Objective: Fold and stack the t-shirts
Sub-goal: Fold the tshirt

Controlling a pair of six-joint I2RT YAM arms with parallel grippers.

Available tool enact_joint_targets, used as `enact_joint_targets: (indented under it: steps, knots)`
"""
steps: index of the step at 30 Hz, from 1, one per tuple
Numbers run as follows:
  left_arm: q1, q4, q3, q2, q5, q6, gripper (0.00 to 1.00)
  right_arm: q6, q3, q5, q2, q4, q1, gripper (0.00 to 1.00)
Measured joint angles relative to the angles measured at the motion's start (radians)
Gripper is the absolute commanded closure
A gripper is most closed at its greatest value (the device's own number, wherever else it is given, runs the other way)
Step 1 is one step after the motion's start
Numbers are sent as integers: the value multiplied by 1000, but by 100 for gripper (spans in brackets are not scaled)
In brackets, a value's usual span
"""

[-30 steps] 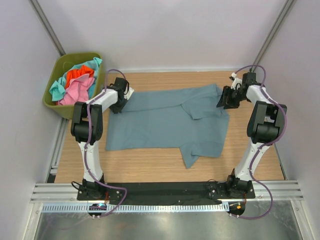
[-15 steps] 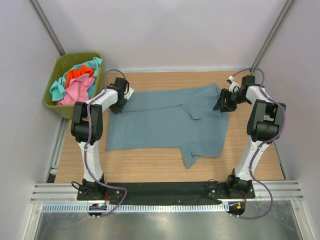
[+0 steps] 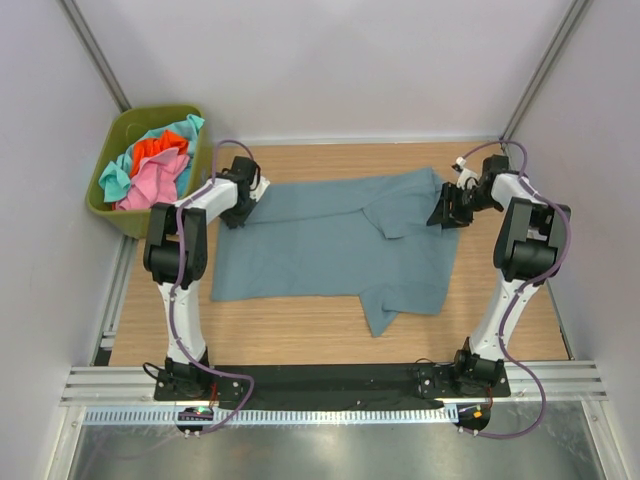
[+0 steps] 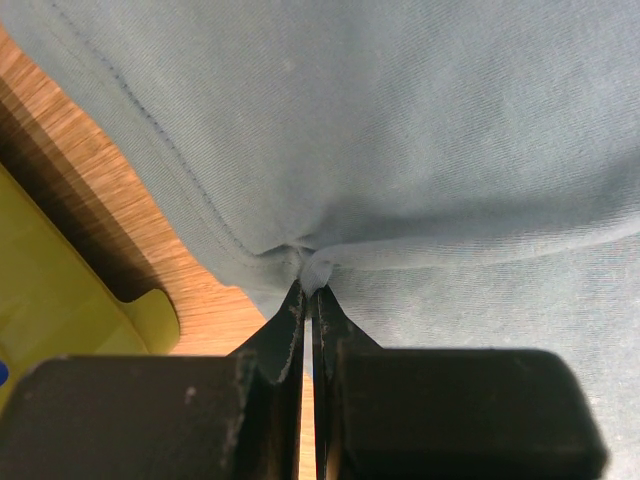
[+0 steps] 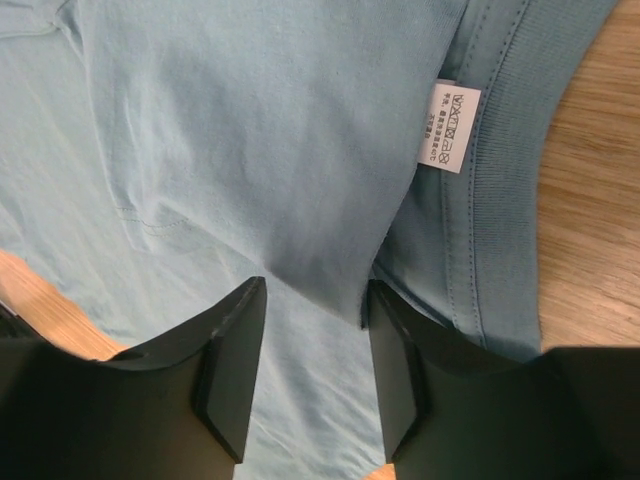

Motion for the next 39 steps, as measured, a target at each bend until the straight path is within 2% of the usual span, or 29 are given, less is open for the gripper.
enact_joint_targets:
  steps: [1,2,4,5,7,16,28,29,30,31,32,36,39]
  knots:
    - [-1,0,0,2,0,0,100,-3,0,-1,4,0,0,56]
    - [-1,0,0,2,-1,1,100,-6,0,-2,9,-1,0,69]
    - [-3,0,0,2,-3,1,100,-16,0,-3,18,-3,0,82]
    - [-3,0,0,2,-3,1,100,-19,-2,-4,21,-3,0,92]
    - [-4,0,0,2,-4,2,100,-22,-5,-6,22,-7,0,98]
    - [-5,0,0,2,-7,3,100,-16,-49,-49,2,-47,-2,99]
    - [-5,0,0,2,-7,3,100,79,-97,-126,-85,-50,-8,99]
    - [-5,0,0,2,-7,3,100,84,-98,-125,-89,-50,-8,98]
    - [-5,0,0,2,-7,3,100,85,-101,-118,-92,-48,-8,92]
    - [-5,0,0,2,-7,3,100,87,-106,-101,-95,-42,-8,70]
    - [-5,0,0,2,-7,3,100,87,-110,-85,-97,-43,-8,61]
    - [-5,0,0,2,-8,3,100,60,-110,24,-101,-44,-10,48]
    - [-5,3,-3,2,-8,3,100,41,-103,123,-134,-23,-11,47]
